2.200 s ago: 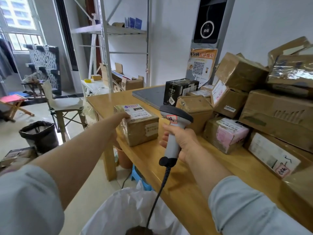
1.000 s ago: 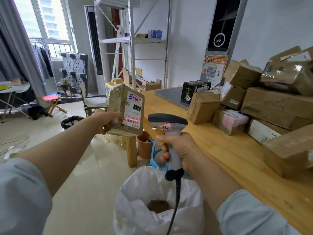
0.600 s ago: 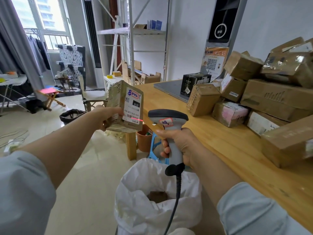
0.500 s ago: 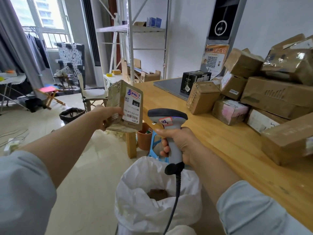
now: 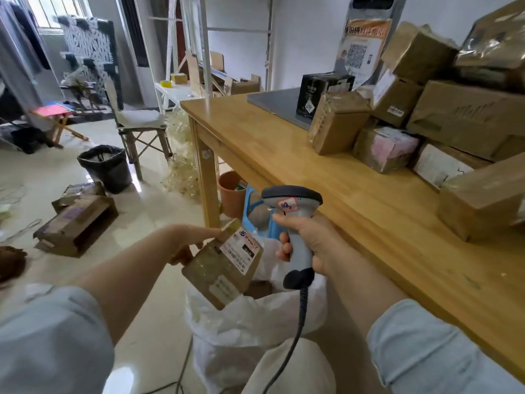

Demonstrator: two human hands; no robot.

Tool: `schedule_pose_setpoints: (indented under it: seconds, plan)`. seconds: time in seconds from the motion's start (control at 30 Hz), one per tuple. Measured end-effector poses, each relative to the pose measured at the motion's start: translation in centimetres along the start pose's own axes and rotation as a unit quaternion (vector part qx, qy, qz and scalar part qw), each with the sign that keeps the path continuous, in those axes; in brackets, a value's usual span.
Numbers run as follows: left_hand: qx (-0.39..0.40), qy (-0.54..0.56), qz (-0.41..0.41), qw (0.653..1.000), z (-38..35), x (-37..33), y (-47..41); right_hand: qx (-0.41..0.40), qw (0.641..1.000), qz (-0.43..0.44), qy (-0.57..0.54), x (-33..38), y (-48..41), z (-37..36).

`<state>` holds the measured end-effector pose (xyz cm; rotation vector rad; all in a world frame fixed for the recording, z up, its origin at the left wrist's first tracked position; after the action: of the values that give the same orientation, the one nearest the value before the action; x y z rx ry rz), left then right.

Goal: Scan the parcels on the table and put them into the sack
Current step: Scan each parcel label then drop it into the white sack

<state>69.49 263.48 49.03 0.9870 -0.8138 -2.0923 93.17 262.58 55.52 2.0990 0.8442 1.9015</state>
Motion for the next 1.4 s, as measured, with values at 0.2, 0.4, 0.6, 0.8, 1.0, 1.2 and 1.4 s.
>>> schedule_pose_setpoints:
  seconds: [0.2,0.4,0.6,0.8,1.0,1.2,1.4]
  plan:
    - [-0.047,0.049,-0.121,0.990,-5.7,-2.3,-5.8,-0.018,0.999,-0.025,0.008,-1.3,-2.5,2.0]
    - [-0.115,-0.005,-0.195,0.974,-9.6,-2.7,-10.4,-0.033,0.999,-0.020,0.003,-2.2,-4.3,3.1]
    - [-0.098,-0.111,-0.062,0.987,-13.0,1.3,-14.5,-0.033,0.998,-0.044,0.011,-3.1,-5.6,3.2]
    - [-0.175,-0.140,-0.133,0.965,-7.5,-2.3,-11.0,-0.043,0.999,-0.027,0.018,-2.1,-5.3,2.4]
    - [-0.227,-0.065,-0.226,0.945,-4.2,-7.3,-7.2,-0.050,0.999,0.002,-0.004,0.4,-3.9,2.9]
    - [-0.258,0.033,-0.318,0.912,-3.5,-13.5,-2.9,-0.103,0.993,0.063,-0.017,3.4,-2.1,4.8]
    - [-0.335,0.063,-0.421,0.841,-2.8,-20.6,1.3,-0.183,0.972,0.112,-0.095,7.8,-2.6,7.8]
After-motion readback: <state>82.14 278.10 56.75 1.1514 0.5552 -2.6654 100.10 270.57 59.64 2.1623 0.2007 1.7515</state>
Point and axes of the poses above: each hand's wrist, its own y-axis away from the middle knuckle, its own z-axis out of the back of the hand, x = y × z, the point moved 1 cm from there along -y, towards the middle knuckle, and after that the axes turned 1 degree about y, right-handed, at the moved point
